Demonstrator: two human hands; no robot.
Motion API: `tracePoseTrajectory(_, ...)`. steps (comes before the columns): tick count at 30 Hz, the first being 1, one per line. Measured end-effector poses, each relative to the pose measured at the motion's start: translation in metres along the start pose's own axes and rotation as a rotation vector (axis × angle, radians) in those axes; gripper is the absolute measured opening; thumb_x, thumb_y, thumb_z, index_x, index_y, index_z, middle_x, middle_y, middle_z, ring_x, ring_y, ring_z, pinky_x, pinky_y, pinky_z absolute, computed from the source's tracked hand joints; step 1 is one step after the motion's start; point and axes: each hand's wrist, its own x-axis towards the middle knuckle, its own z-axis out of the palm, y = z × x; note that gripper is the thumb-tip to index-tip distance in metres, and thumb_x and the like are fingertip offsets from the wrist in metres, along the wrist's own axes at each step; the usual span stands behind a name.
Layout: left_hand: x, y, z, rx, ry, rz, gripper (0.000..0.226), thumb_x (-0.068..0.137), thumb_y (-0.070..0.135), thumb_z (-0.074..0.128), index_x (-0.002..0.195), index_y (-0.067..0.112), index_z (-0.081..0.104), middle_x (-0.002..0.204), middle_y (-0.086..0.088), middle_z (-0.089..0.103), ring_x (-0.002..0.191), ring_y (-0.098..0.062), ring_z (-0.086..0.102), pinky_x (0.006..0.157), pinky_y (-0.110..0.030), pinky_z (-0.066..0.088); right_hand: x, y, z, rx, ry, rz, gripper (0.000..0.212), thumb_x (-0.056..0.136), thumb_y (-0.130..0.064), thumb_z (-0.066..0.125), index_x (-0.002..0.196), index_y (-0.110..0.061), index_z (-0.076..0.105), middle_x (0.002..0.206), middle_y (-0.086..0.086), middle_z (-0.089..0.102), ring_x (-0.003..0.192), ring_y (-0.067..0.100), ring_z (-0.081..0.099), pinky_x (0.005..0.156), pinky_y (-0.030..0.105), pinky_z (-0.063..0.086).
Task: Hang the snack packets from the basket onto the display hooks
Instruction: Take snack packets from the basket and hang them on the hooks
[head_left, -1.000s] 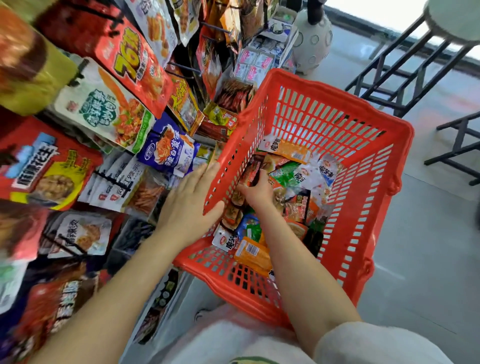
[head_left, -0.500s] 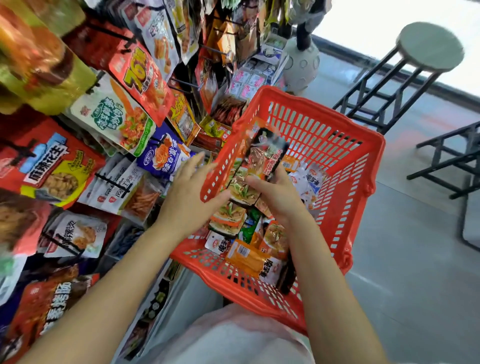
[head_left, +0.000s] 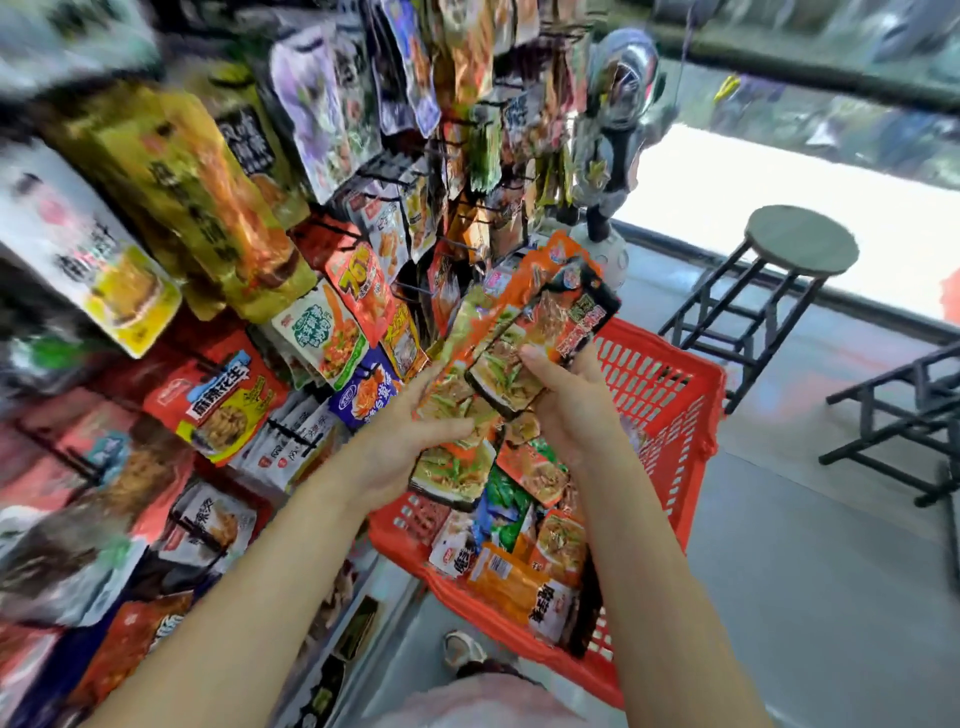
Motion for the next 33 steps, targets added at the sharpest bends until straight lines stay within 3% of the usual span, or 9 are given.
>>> tracePoseTrajectory(6, -0.027, 0.016, -0.004, -0.005, 0.039, 0.073, 0.091, 0.09, 0.014, 0.072, 0.159, 0.034, 0.017, 0.165, 0.006, 0.022, 0.15, -0.019, 0.026, 0.121, -0.046, 0.021, -0.011, -0.007, 0.008, 0.099, 0.097, 0.005, 0.071, 0.096, -0.002, 0.062, 0.156, -0.008, 0.025, 0.134, 0.015, 0.062, 0.099, 0.02, 0.072, 0.084, 0.038, 0.061)
tracePoseTrajectory(11, -0.041, 0.015, -0.015, -0.059, 0.019, 0.026, 0.099, 0.088, 0.01, 0.075, 0.159, 0.041, 0.012, 0.169, 0.011, 0.003, 0.155, -0.02, 0.011, 0.122, -0.056, 0.011, -0.016, -0.002, 0.01, 0.118, 0.12, 0.005, 0.071, 0.097, -0.003, 0.062, 0.157, -0.012, 0.024, 0.144, 0.015, 0.055, 0.113, 0.024, 0.066, 0.092, 0.04, 0.057)
tracePoseTrajectory(16, -0.046, 0.009, -0.025, -0.143, 0.105, 0.073, 0.103, 0.082, 0.018, 0.083, 0.159, 0.039, 0.019, 0.16, 0.012, 0.022, 0.151, -0.023, 0.024, 0.122, -0.052, 0.016, -0.017, 0.004, 0.013, 0.132, 0.181, 0.052, 0.08, 0.096, -0.002, 0.063, 0.16, -0.012, 0.016, 0.151, 0.014, 0.046, 0.127, 0.025, 0.059, 0.082, 0.03, 0.06)
tracePoseTrajectory(20, -0.05, 0.009, -0.033, -0.204, 0.321, 0.082, 0.092, 0.082, 0.039, 0.078, 0.158, 0.023, 0.029, 0.16, -0.005, 0.037, 0.137, -0.03, 0.049, 0.102, -0.048, 0.049, -0.016, 0.008, 0.014, 0.079, 0.161, 0.068, 0.082, 0.096, -0.006, 0.065, 0.16, -0.011, 0.013, 0.152, 0.013, 0.045, 0.128, 0.025, 0.056, 0.106, 0.044, 0.05)
tracePoseTrajectory(22, -0.05, 0.008, -0.038, -0.185, 0.346, 0.118, 0.107, 0.066, 0.059, 0.085, 0.155, 0.022, 0.037, 0.153, -0.009, 0.048, 0.12, -0.032, 0.063, 0.073, -0.038, 0.06, -0.018, 0.013, 0.018, 0.021, 0.094, 0.1, 0.076, 0.095, -0.01, 0.067, 0.156, -0.009, 0.022, 0.149, 0.014, 0.048, 0.123, 0.026, 0.061, 0.101, 0.045, 0.053)
tracePoseTrajectory(24, -0.043, 0.002, -0.045, -0.14, 0.324, 0.098, 0.126, 0.046, 0.073, 0.089, 0.153, 0.027, 0.04, 0.153, -0.003, 0.048, 0.13, -0.03, 0.056, 0.086, -0.044, 0.058, -0.022, 0.019, 0.026, -0.017, 0.015, 0.128, 0.05, 0.096, -0.01, 0.066, 0.141, -0.011, 0.045, 0.137, 0.013, 0.059, 0.115, 0.027, 0.065, 0.097, 0.045, 0.055)
tracePoseTrajectory(27, -0.054, 0.016, -0.032, -0.117, 0.233, 0.061, 0.094, 0.068, 0.054, 0.089, 0.148, 0.029, 0.046, 0.144, -0.003, 0.057, 0.127, -0.024, 0.059, 0.11, -0.052, 0.043, -0.028, 0.025, 0.04, -0.062, -0.063, 0.081, 0.036, 0.092, -0.019, 0.073, 0.125, -0.023, 0.059, 0.131, 0.004, 0.066, 0.121, 0.025, 0.063, 0.104, 0.049, 0.049)
tracePoseTrajectory(30, -0.06, 0.023, -0.031, -0.061, 0.138, 0.009, 0.035, 0.099, 0.006, 0.059, 0.118, 0.036, 0.056, 0.096, 0.008, 0.077, 0.089, -0.013, 0.073, 0.088, -0.041, 0.052, -0.027, 0.034, 0.039, -0.11, -0.11, 0.022, 0.122, 0.058, -0.059, 0.092, 0.156, -0.02, 0.03, 0.161, 0.004, 0.035, 0.147, 0.027, 0.036, 0.117, 0.057, 0.035)
tracePoseTrajectory(33, -0.064, 0.026, -0.03, -0.017, 0.102, -0.069, 0.04, 0.094, 0.011, 0.067, 0.132, 0.021, 0.057, 0.11, -0.001, 0.075, 0.101, -0.019, 0.072, 0.089, -0.041, 0.055, -0.036, 0.026, 0.047, -0.16, -0.178, -0.001, 0.097, 0.079, -0.043, 0.084, 0.156, -0.019, 0.031, 0.158, -0.001, 0.039, 0.145, 0.019, 0.038, 0.118, 0.049, 0.034)
